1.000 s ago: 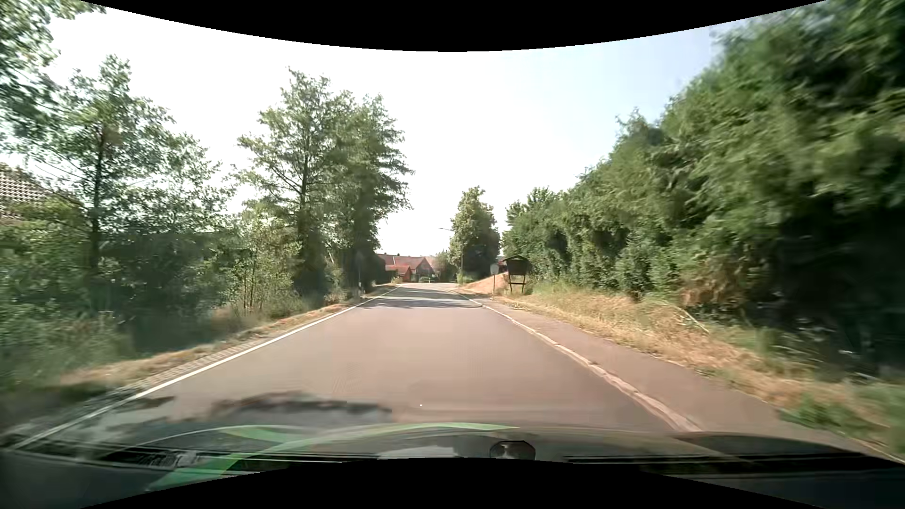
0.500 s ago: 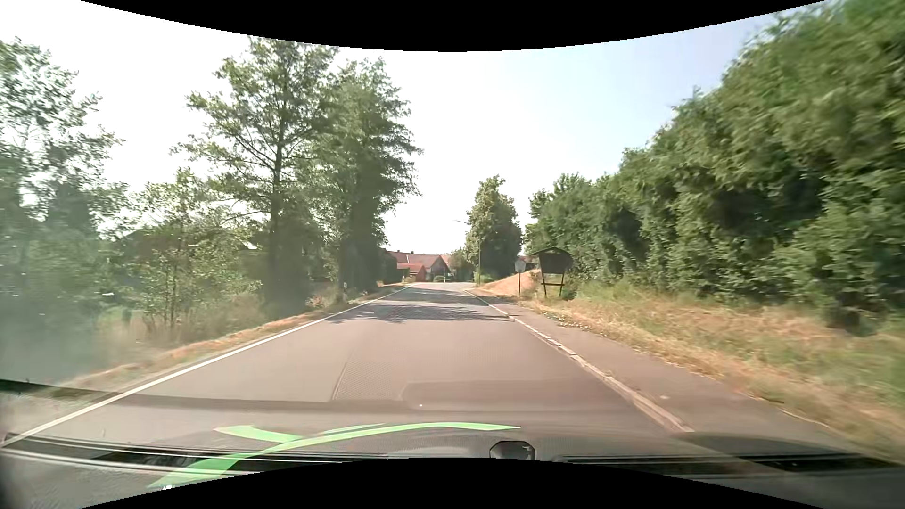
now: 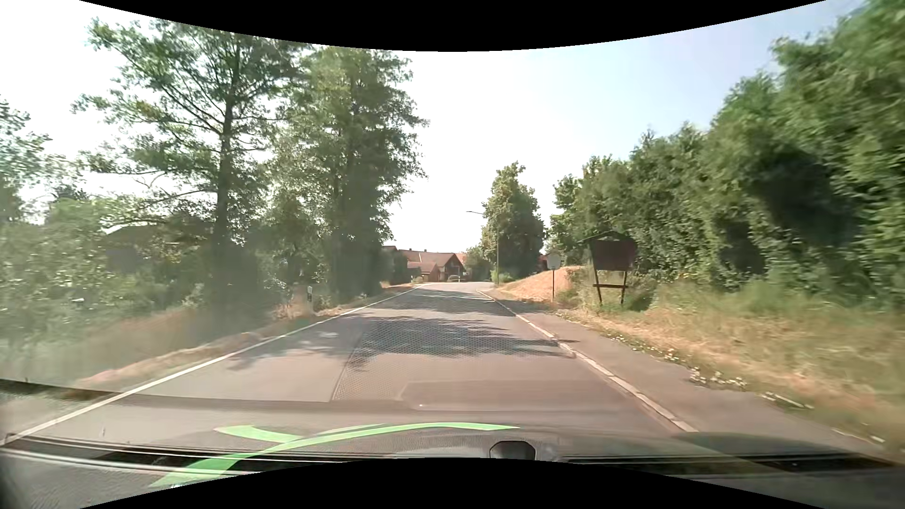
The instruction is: Follow the waypoints while adhering to traffic rules and regulations
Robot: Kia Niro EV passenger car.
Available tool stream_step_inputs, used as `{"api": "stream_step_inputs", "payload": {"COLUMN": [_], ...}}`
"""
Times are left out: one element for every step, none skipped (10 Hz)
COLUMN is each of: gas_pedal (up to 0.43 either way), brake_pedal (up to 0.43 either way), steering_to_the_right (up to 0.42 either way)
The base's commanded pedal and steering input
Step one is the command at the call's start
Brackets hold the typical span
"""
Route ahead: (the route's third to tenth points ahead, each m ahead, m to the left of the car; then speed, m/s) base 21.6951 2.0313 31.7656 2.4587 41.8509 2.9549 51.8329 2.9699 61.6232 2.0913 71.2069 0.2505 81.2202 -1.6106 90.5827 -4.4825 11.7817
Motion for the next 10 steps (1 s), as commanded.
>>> {"api": "stream_step_inputs", "payload": {"gas_pedal": [0.000,0.000,0.000,0.000,0.000,0.000,0.020,0.039,0.067,0.079], "brake_pedal": [0.000,0.000,0.000,0.000,0.000,0.000,0.000,0.000,0.000,0.000], "steering_to_the_right": [-0.025,-0.023,-0.022,-0.022,-0.021,-0.019,-0.018,-0.015,-0.009,-0.007]}}
